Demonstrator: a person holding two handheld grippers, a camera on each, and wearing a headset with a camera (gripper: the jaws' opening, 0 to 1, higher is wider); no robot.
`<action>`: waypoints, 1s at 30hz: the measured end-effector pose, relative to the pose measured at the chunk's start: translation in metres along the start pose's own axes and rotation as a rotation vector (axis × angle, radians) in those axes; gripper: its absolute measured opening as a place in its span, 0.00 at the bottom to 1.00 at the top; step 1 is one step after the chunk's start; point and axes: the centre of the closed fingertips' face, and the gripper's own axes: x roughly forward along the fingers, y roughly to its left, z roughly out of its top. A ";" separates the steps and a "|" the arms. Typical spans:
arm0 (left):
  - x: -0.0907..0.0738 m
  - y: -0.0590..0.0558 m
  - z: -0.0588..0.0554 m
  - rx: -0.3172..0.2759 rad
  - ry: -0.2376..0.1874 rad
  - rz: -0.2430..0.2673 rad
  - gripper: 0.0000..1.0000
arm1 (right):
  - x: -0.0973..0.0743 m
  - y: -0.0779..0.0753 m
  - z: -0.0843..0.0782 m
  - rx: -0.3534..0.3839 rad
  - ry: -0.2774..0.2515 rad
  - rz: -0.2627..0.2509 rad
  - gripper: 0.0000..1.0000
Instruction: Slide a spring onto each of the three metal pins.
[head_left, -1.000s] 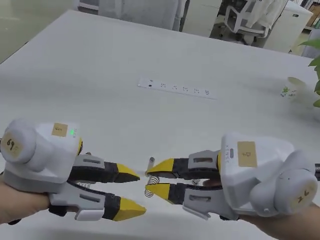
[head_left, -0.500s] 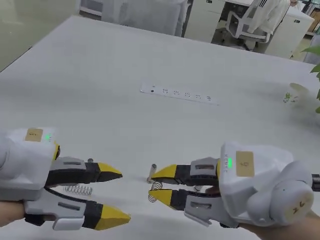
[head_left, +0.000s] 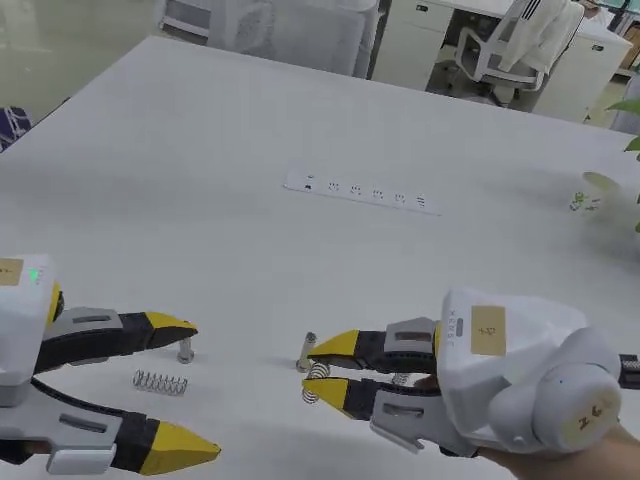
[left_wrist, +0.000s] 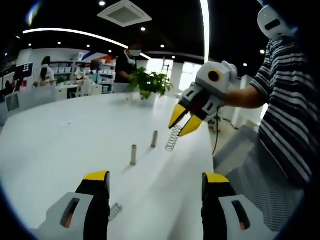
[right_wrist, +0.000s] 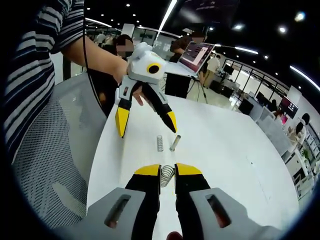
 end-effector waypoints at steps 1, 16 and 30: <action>-0.003 0.003 0.000 -0.011 -0.006 0.017 0.72 | 0.000 -0.001 0.000 0.001 0.001 -0.004 0.07; -0.020 0.025 -0.008 -0.063 -0.045 0.137 0.98 | 0.003 -0.003 -0.007 0.023 0.015 0.003 0.08; -0.036 0.031 -0.015 -0.100 -0.063 0.186 0.98 | 0.009 -0.031 -0.011 0.076 0.011 -0.036 0.07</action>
